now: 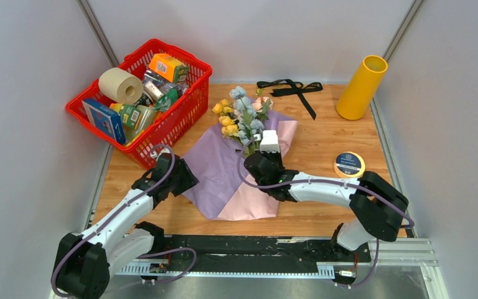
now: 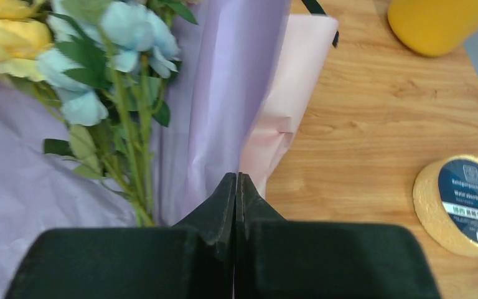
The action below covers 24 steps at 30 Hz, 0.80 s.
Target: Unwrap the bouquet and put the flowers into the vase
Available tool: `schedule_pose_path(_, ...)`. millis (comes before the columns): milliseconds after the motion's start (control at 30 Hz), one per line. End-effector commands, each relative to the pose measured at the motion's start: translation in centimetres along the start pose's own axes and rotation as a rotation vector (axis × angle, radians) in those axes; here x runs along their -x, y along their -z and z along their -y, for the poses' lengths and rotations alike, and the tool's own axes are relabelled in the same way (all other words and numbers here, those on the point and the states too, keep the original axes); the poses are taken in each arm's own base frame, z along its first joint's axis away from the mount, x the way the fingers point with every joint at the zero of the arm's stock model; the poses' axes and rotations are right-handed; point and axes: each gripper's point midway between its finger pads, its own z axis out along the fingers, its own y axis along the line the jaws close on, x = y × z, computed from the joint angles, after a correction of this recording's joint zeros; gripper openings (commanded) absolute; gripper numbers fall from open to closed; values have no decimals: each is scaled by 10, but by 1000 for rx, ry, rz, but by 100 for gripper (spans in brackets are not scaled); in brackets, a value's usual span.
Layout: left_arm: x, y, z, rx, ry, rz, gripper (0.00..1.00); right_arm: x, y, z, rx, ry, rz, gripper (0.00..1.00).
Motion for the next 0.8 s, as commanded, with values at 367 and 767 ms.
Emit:
schedule_pose_path(367, -17, -37, 2, 54, -7, -150, 56, -55, 12, 104, -181, -364, -169, 47)
schedule_pose_path(767, 12, -15, 11, 37, -17, -24, 56, 50, 36, 118, 9, -492, -57, 56)
